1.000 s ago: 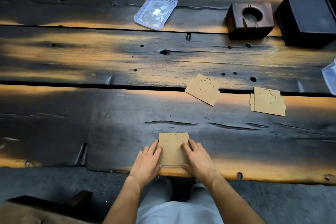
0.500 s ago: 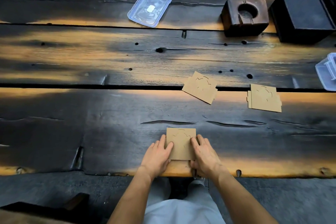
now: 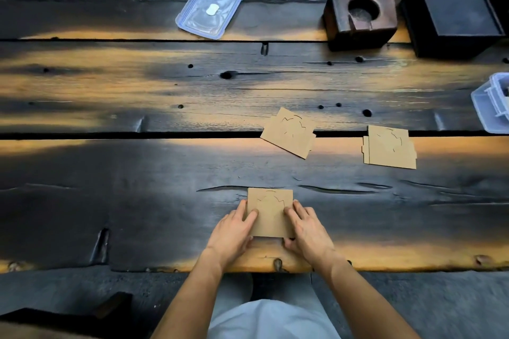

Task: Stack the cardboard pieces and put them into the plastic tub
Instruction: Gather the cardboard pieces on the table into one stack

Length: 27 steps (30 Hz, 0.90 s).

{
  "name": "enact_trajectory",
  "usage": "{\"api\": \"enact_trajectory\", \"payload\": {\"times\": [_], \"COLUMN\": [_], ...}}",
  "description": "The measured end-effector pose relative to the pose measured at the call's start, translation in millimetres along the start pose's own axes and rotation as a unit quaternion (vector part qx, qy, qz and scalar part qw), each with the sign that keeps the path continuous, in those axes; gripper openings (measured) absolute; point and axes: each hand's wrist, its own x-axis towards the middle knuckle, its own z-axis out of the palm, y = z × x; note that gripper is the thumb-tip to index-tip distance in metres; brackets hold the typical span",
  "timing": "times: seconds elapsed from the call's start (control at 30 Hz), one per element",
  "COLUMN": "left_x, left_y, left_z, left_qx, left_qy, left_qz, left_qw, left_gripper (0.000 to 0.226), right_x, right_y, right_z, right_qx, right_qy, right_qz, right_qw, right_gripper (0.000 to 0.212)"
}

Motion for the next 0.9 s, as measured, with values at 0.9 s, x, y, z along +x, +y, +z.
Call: {"api": "enact_trajectory", "payload": {"times": [0.9], "left_x": [174.1], "left_y": [-12.9], "left_z": [-166.0], "left_qx": [0.114], "left_qy": [0.011], "left_qz": [0.01], "left_qw": [0.993], "left_gripper": [0.094], "right_x": [101.7], "right_y": [48.0], "right_z": [-111.8], "right_qx": [0.098], "right_qy": [0.061], "right_qz": [0.136], "right_qw": [0.984], "right_gripper": [0.091]}}
